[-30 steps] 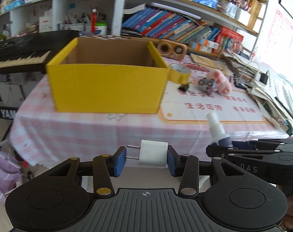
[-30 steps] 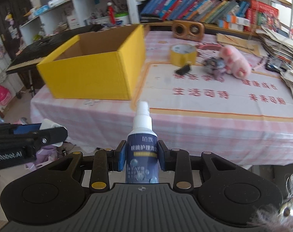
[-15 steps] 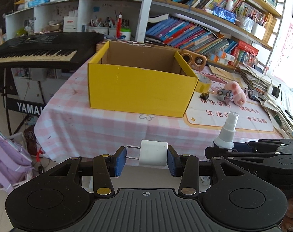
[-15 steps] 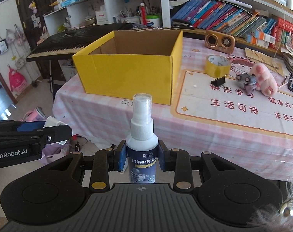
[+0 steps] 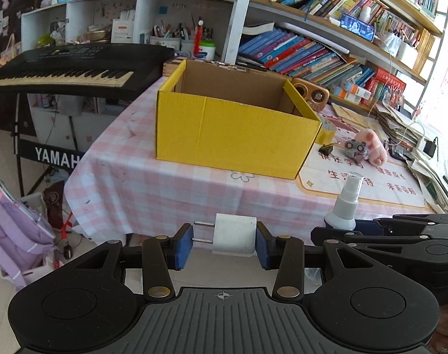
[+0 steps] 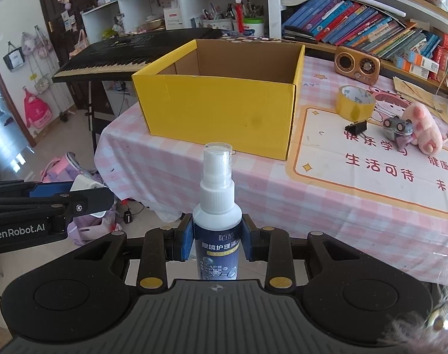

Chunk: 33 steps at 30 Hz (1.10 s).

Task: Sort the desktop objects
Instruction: 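Lift and carry the white plug and spray bottle in both tools toward the yellow box, then lower both tools into the yellow box and open them, releasing both items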

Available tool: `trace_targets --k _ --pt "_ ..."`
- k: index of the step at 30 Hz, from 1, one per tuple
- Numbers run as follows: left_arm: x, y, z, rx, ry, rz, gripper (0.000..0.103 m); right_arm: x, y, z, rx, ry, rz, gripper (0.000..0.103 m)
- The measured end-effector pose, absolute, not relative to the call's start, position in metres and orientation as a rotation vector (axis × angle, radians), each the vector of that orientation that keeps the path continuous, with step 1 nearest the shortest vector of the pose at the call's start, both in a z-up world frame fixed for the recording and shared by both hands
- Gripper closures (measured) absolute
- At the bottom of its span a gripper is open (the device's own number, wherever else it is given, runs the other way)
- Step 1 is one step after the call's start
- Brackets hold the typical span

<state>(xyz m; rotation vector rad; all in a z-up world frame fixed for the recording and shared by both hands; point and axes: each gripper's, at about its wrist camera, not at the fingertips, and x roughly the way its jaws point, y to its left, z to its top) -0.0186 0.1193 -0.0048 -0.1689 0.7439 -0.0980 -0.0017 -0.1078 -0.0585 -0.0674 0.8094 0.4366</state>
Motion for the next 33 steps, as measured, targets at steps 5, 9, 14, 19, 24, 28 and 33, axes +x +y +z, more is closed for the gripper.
trace_targets --k 5,9,14,19,24,28,33 --pt "-0.015 0.119 -0.006 -0.181 0.747 -0.098 0.06 0.004 -0.108 -0.059 -0.074 0.82 0.437 0.073" --pt "-0.01 0.12 -0.006 -0.183 0.745 -0.098 0.06 0.009 -0.108 -0.059 -0.075 0.821 0.449 0.073" --pt "-0.001 0.12 -0.005 -0.174 0.739 -0.089 0.06 0.02 -0.105 -0.059 -0.068 0.827 0.469 0.073" --pt "0.009 0.124 0.001 -0.175 0.72 -0.071 0.06 0.032 -0.102 -0.053 -0.066 0.815 0.497 0.073" --pt "0.023 0.128 0.018 -0.166 0.662 -0.07 0.06 0.05 -0.1 -0.031 -0.043 0.761 0.529 0.073" --pt "0.04 0.129 0.041 -0.154 0.586 -0.074 0.06 0.07 -0.1 0.0 -0.019 0.668 0.554 0.073" --pt "0.071 0.126 0.069 -0.128 0.499 -0.076 0.06 0.108 -0.097 0.036 -0.016 0.553 0.578 0.073"
